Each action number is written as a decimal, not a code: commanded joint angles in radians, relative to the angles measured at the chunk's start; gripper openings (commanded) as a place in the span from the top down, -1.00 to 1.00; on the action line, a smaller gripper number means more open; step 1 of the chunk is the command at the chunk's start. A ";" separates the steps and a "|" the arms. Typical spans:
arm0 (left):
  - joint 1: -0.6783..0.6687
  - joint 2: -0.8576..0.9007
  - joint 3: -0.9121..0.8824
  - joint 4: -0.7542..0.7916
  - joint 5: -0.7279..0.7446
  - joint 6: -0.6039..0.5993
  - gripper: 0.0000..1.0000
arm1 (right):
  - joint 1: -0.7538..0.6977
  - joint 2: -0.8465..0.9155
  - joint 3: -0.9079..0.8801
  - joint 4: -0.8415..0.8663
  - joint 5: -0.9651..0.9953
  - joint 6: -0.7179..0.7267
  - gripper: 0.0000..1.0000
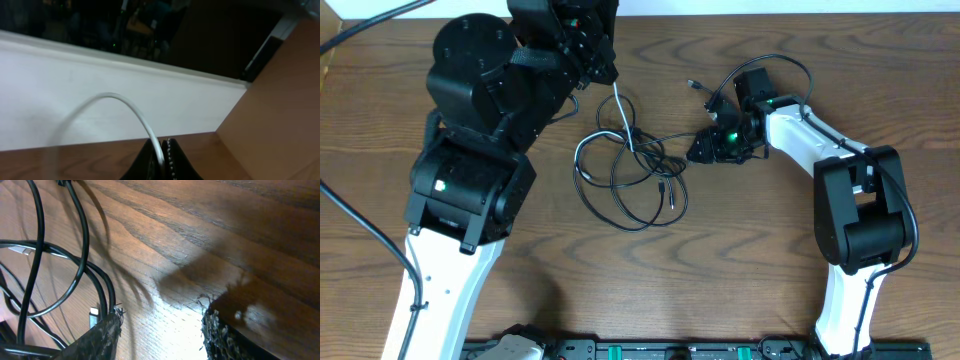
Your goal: Untangle cables
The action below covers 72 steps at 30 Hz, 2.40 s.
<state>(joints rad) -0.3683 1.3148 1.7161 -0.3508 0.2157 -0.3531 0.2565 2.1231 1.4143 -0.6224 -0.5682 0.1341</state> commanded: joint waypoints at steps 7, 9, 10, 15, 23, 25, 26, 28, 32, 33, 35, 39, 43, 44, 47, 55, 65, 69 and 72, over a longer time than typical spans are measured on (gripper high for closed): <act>0.003 -0.002 0.124 0.067 0.001 -0.007 0.85 | 0.001 0.019 -0.011 0.003 0.099 0.003 -0.06; 0.003 0.003 0.141 0.069 0.001 -0.007 0.85 | 0.001 0.019 -0.011 0.003 0.099 0.003 -0.06; 0.003 0.005 0.150 0.069 0.001 -0.007 0.85 | 0.001 0.018 -0.011 0.003 0.099 0.003 -0.06; 0.003 0.013 0.185 0.068 0.001 -0.006 0.85 | 0.001 0.018 -0.011 0.002 0.099 0.004 -0.06; 0.003 0.021 0.204 0.034 0.001 0.045 0.85 | 0.003 0.019 -0.011 0.003 0.099 0.003 -0.06; 0.003 0.027 0.204 -0.018 0.001 0.046 0.85 | 0.005 0.018 -0.011 0.003 0.100 0.003 -0.06; 0.003 0.032 0.204 -0.048 0.001 0.046 0.85 | 0.006 0.019 -0.011 0.003 0.105 0.003 -0.06; 0.003 0.048 0.204 -0.127 0.001 0.054 0.85 | 0.008 0.019 -0.011 0.003 0.106 0.004 -0.06; 0.002 0.098 0.204 -0.292 0.002 0.054 0.85 | 0.007 0.019 -0.011 0.002 0.106 0.004 -0.04; 0.003 0.111 0.204 -0.330 0.001 0.054 0.85 | 0.007 0.019 -0.011 0.002 0.106 0.004 -0.04; 0.002 0.141 0.204 -0.404 0.001 0.079 0.85 | 0.007 0.018 -0.011 0.002 0.106 0.003 -0.06; 0.003 0.198 0.204 -0.536 0.000 0.125 0.85 | 0.007 0.011 -0.005 -0.027 0.104 -0.010 -0.04; 0.006 0.236 0.204 -0.603 -0.009 0.162 0.72 | 0.007 -0.037 0.016 -0.085 0.087 -0.040 -0.01; 0.006 0.242 0.204 -0.611 -0.024 0.162 0.71 | 0.007 -0.054 0.021 -0.096 0.087 -0.047 -0.02; 0.018 0.245 0.204 -0.621 -0.057 0.161 0.66 | 0.010 -0.128 0.039 -0.121 0.082 -0.051 -0.11; 0.132 0.256 0.193 -0.777 -0.135 0.015 0.55 | 0.077 -0.259 0.042 -0.095 0.084 -0.021 -0.29; 0.148 0.282 -0.013 -0.795 -0.135 0.014 0.44 | 0.129 -0.232 0.041 -0.047 0.121 0.052 -0.29; 0.158 0.314 -0.092 -0.764 -0.134 0.000 0.43 | 0.129 -0.232 0.041 -0.050 0.133 0.052 -0.29; 0.166 0.349 -0.132 -0.746 -0.130 0.000 0.42 | 0.130 -0.232 0.041 -0.050 0.137 0.052 -0.30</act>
<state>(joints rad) -0.2173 1.6276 1.6222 -1.1095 0.0982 -0.3412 0.3840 1.8786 1.4540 -0.6708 -0.4465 0.1757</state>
